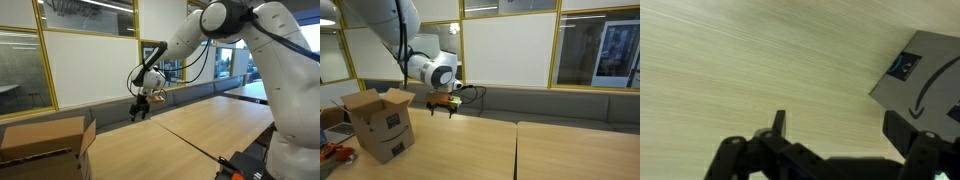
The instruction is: Put the objects on the table into the cardboard box
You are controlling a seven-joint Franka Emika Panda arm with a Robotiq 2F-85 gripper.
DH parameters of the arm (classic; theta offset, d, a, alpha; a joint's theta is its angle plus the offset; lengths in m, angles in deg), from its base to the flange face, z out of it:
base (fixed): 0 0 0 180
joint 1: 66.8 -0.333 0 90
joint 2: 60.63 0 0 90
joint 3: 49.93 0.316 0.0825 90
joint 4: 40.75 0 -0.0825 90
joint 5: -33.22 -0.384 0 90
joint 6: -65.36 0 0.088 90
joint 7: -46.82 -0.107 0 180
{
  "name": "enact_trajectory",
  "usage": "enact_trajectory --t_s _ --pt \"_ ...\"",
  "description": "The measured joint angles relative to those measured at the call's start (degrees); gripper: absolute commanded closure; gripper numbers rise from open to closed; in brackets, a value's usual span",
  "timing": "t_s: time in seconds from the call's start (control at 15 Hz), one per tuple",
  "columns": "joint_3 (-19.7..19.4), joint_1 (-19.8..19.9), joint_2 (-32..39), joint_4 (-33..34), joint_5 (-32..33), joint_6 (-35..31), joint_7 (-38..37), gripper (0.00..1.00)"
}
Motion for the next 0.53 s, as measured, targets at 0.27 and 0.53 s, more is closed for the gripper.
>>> enact_trajectory --t_s 0.27,0.53 --pt "-0.6 4.5 -8.2 -5.7 6.5 3.9 2.0 0.00" --pt "-1.0 7.4 -14.9 -8.2 7.2 12.4 8.9 0.00"
